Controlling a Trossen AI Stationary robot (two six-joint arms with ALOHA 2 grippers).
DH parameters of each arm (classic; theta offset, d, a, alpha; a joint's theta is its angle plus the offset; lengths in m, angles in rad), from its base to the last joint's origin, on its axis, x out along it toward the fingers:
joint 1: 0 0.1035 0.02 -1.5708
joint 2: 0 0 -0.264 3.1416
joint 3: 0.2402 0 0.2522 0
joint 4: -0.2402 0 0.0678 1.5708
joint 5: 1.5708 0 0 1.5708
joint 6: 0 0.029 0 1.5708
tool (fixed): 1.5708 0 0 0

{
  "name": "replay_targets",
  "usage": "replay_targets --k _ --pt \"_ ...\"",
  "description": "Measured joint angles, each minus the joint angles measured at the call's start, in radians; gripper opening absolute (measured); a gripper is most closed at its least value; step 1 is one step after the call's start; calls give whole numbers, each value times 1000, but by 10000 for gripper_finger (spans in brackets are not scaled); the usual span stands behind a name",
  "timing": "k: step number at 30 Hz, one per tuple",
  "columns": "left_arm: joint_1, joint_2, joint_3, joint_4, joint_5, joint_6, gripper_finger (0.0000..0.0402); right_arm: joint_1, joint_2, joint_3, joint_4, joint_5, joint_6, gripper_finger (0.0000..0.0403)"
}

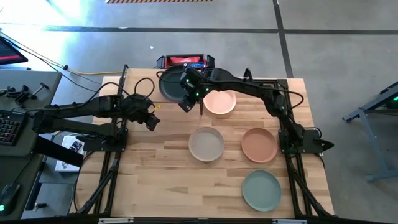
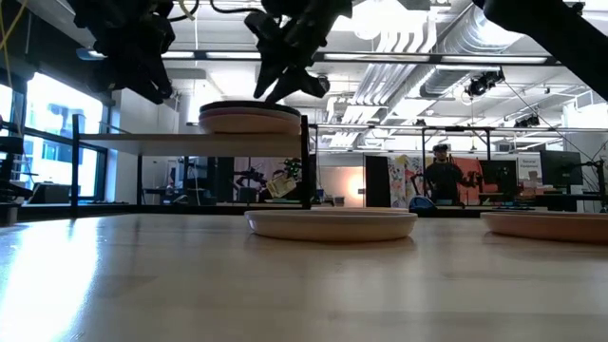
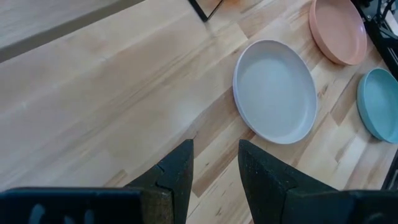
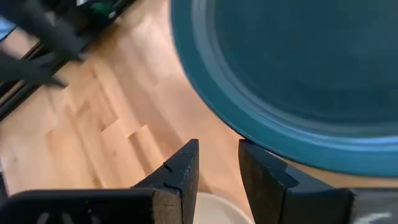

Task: Place and stack plates onto a shelf
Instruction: Stack the dark blue plate on top of the white plate on the shelf, then put the orange plate on the shelf

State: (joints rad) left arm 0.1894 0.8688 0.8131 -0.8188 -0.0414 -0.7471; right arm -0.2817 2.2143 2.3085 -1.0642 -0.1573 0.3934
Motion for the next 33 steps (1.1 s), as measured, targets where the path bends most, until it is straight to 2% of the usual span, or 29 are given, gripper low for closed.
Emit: replay_targets --k 7,13,21,24,28,30,33 --pt "0 0 0 0 0 0 115 -27 0 0 0 -1 20 106" --pt "0 0 0 -9 3 0 115 -25 -2 0 -15 -79 18 106" --pt "-1 0 0 -72 78 0 115 10 -45 0 -237 -111 -32 106" --pt "-2 0 0 -72 84 -1 115 39 -50 0 -352 -90 -56 106" --pt "-2 0 0 -77 84 0 115 97 -51 0 -515 5 -65 106" --pt "-8 0 0 -77 83 0 115 130 -52 -6 -501 44 -53 106" --pt "-24 0 0 -78 83 21 115 177 -62 -14 -505 46 -28 106"
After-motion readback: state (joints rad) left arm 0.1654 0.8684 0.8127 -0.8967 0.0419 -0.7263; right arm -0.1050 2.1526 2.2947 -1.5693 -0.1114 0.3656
